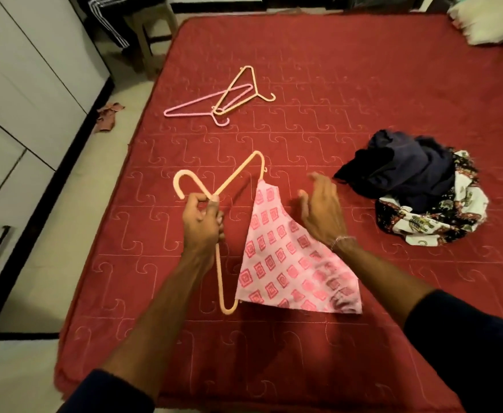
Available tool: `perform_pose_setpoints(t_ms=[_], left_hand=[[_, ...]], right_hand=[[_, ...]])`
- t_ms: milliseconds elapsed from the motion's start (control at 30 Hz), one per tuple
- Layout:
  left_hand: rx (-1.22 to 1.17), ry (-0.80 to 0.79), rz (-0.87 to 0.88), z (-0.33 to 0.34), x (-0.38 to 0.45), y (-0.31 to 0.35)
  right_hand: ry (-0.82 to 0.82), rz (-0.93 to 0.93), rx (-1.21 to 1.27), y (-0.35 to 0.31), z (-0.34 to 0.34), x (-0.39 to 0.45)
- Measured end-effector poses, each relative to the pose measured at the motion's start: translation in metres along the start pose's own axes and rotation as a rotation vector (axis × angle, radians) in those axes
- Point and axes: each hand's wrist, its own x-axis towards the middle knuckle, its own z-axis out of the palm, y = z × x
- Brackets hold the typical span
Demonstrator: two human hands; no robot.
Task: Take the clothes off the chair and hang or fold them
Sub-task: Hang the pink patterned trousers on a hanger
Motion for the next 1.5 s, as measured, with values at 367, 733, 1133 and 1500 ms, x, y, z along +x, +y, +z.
perform_pose_setpoints(t_ms=[367, 733, 1133, 1500], left_hand=[[0.088, -0.151, 0.122, -0.057, -0.042, 0.162], [0.393, -0.222, 0.33, -0.18, -0.13, 0.311], [0.472, 0.156, 0.537, -0.35, -0.237, 0.392], [0.558, 0.794, 0.706, -0.531, -0.329, 0.435]], right_hand=[[-0.24, -0.681, -0.199, -0.164, -0.099, 0.091], [-0.29, -0.74, -0.082, -0.285, -0.211, 0.04], [-0.547, -0.934, 0.298, -0.477, -0.253, -0.06], [-0.338, -1.094, 0.533, -0.673, -0.239, -0.147]])
